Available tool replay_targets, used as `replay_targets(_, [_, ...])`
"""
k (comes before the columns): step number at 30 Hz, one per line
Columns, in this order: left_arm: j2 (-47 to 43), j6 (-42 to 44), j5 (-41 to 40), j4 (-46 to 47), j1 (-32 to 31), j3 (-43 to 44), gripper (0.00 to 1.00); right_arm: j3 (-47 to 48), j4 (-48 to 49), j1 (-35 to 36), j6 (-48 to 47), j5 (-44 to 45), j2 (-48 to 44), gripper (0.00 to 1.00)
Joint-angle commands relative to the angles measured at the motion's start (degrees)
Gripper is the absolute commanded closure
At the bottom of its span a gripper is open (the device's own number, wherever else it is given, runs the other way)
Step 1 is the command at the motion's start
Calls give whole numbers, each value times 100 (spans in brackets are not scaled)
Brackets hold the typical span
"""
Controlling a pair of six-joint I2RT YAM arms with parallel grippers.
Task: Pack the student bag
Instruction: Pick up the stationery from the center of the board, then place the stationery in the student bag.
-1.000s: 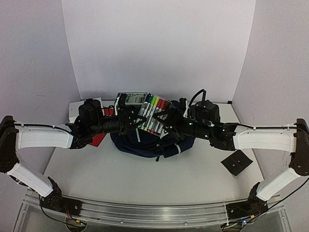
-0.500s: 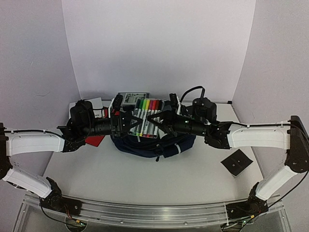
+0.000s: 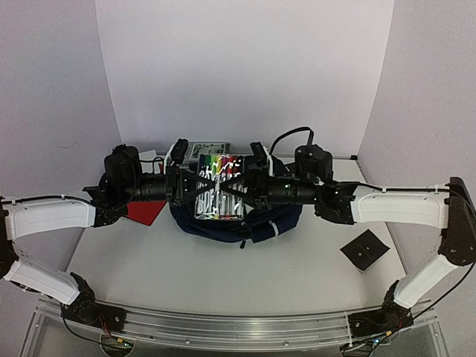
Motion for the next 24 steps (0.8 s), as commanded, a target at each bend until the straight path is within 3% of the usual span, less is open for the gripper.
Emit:
replay_targets(1, [-94, 135, 122, -684, 828, 259, 100, 801, -1692, 103, -1342, 1295, 158, 34])
replay_targets(3, [-163, 328, 201, -1190, 1381, 364, 100, 1276, -2684, 210, -1780, 2327, 370, 25])
replay_targets(6, [-275, 812, -40, -2349, 2078, 690, 100, 1828, -3351, 411, -2130, 3471, 821, 19])
replay_targets(12, [-501, 1101, -592, -3547, 3362, 836, 100, 3210, -4071, 628, -2468, 4764, 2149, 17])
replay_targets(17, [-792, 1423, -1540, -4333, 3558, 775, 100, 4660, -4564, 689, -2755, 5078, 3404, 22])
replay_targets(24, [-1024, 1526, -1600, -4580, 3571, 470, 100, 6360, -5079, 700, -3124, 5262, 4859, 19])
